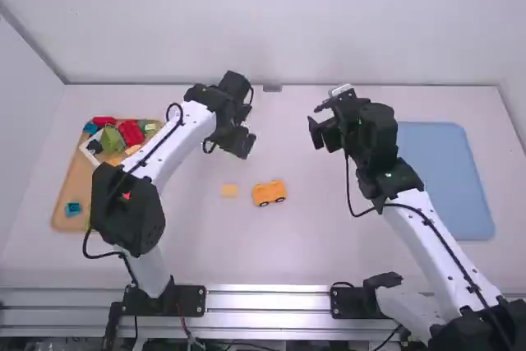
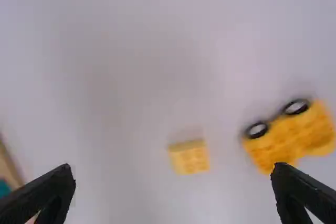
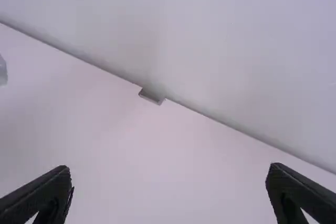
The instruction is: Assemble lego blocks to make yellow taxi
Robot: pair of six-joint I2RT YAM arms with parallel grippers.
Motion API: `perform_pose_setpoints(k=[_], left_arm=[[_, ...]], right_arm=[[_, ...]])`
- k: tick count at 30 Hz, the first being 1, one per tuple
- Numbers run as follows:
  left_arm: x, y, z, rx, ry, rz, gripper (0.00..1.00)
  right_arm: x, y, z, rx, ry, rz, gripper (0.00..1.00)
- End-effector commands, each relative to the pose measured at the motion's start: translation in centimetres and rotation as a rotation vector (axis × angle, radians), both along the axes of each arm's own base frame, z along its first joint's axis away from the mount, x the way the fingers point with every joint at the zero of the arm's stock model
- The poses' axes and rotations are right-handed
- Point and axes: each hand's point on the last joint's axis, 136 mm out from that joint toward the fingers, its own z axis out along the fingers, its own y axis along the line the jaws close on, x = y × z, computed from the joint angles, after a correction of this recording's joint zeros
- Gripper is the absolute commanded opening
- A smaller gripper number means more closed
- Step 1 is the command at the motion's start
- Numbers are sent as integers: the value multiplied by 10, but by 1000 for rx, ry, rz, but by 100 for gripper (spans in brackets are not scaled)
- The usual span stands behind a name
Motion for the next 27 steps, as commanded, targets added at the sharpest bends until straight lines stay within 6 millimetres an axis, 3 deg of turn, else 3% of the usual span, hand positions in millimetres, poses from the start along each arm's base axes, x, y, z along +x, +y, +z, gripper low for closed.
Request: perform_pose_setpoints(k=[1,5,7,11,16,23,27], left_arm=[[4,23,9,240,-11,-401,99],[2,38,11,372,32,-572,99],[1,34,8,344,42,-655,99],[-18,12,1,108,68,-943,99],[-40,9,6,-227,-1,-1176,99],[-50,33,1,-481,-196,-1228,99],[-57,41,-7,-657,-378,-1169,99]], right_arm=[[5,2,17,10,-38,0,98],[4,2,17,9,-36,0,99],[4,3,16,8,-33,1,99],[4,2,17,9,-34,0,99],[5,2,17,10,-38,0,98],[4,2,17,8,-35,0,99],[4,2,16,8,-30,0,98]])
